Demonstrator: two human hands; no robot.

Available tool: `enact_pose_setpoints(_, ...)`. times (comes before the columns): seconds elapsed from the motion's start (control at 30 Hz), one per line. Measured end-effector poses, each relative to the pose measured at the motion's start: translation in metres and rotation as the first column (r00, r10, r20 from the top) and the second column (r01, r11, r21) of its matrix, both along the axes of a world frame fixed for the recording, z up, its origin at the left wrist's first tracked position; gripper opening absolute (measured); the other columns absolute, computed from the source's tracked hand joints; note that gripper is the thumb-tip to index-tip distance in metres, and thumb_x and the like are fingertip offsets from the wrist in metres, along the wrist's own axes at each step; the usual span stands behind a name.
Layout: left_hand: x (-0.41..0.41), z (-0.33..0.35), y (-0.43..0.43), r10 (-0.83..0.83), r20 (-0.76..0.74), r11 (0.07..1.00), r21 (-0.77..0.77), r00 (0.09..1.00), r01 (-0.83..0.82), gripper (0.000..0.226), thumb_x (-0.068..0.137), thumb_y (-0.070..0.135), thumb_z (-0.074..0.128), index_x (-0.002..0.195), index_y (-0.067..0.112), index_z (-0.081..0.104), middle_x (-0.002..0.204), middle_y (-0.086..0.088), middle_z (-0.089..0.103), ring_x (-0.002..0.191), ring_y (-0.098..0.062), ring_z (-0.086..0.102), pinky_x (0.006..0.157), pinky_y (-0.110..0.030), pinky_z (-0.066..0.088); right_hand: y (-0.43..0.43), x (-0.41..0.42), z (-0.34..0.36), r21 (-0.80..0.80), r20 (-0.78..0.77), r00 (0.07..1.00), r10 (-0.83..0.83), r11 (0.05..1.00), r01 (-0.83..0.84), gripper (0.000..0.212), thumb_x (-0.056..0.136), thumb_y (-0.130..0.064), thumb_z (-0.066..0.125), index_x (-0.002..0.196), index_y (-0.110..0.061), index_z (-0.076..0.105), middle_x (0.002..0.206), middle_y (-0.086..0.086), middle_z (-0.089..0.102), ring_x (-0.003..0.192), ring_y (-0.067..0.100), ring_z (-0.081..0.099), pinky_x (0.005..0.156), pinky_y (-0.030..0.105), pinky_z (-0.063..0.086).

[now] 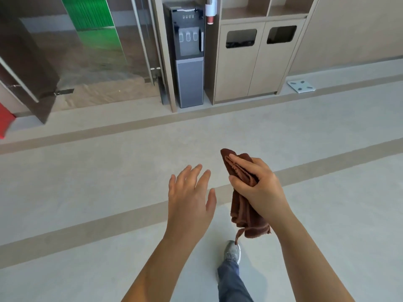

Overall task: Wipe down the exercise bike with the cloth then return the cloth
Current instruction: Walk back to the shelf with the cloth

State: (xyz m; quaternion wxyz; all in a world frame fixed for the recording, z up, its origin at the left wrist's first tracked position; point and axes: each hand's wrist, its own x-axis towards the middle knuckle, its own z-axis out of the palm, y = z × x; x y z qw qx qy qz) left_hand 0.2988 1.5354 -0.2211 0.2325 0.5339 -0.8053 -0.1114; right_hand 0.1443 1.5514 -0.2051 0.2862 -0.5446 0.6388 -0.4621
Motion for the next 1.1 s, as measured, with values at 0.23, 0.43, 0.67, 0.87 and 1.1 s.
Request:
enact_pose_setpoints(0.23, -0.105, 0.003, -0.17, -0.039, 0.01, 0.999, -0.013, 0.999, 0.039, 0.036, 0.086, 0.018, 0.059, 0.121, 0.009, 0.057, 0.131, -0.01, 0.053, 0.126, -0.03, 0.042, 0.106, -0.052, 0.025, -0.157, -0.109, -0.005, -0.013, -0.036, 0.997, -0.068, 0.998, 0.067, 0.042, 0.08, -0.012, 0.066, 0.117, -0.032, 0.061, 0.104, -0.006, 0.055, 0.092, -0.002, 0.054, 0.072, -0.001, 0.037)
enact_pose_setpoints(0.43, -0.171, 0.011, -0.292, -0.043, -0.04, 0.999, -0.008, 0.998, 0.042, 0.036, 0.087, 0.019, 0.057, 0.123, 0.011, 0.056, 0.131, -0.008, 0.053, 0.126, -0.028, 0.042, 0.107, -0.052, 0.026, -0.277, -0.176, 0.006, -0.001, -0.068, 0.996, -0.057, 0.998, 0.057, 0.044, 0.08, -0.014, 0.065, 0.118, -0.036, 0.059, 0.107, -0.01, 0.053, 0.094, -0.009, 0.05, 0.074, -0.001, 0.038)
enact_pose_setpoints(0.67, -0.177, -0.002, -0.419, 0.041, -0.015, 0.996, 0.078, 0.999, -0.04, 0.042, 0.09, 0.031, 0.049, 0.13, 0.02, 0.049, 0.142, -0.001, 0.042, 0.133, -0.021, 0.032, 0.112, -0.042, 0.014, -0.414, -0.186, -0.001, 0.039, -0.064, 0.997, 0.046, 0.998, -0.043, 0.045, 0.081, -0.015, 0.065, 0.119, -0.038, 0.058, 0.109, -0.012, 0.054, 0.093, -0.004, 0.054, 0.077, 0.005, 0.043)
enact_pose_setpoints(0.87, -0.161, -0.013, -0.574, 0.052, 0.044, 0.997, 0.062, 0.998, -0.055, 0.046, 0.092, 0.037, 0.04, 0.135, 0.023, 0.042, 0.147, 0.0, 0.035, 0.137, -0.02, 0.024, 0.114, -0.041, 0.007, -0.565, -0.169, -0.007, 0.036, -0.093, 0.995, 0.045, 0.998, -0.042, 0.044, 0.081, -0.016, 0.065, 0.118, -0.039, 0.057, 0.106, -0.014, 0.053, 0.09, -0.004, 0.054, 0.074, 0.005, 0.044)
enact_pose_setpoints(1.1, -0.131, 0.003, -0.748, 0.074, 0.079, 0.997, 0.025, 0.994, -0.076, 0.048, 0.093, 0.041, 0.037, 0.139, 0.026, 0.035, 0.149, 0.002, 0.03, 0.138, -0.019, 0.019, 0.112, -0.037, -0.001, -0.74, -0.132, 0.015, 0.034, -0.102, 0.992, 0.077, 0.997, -0.074, 0.044, 0.082, -0.019, 0.065, 0.12, -0.037, 0.057, 0.106, -0.016, 0.053, 0.091, -0.002, 0.054, 0.075, 0.003, 0.043)
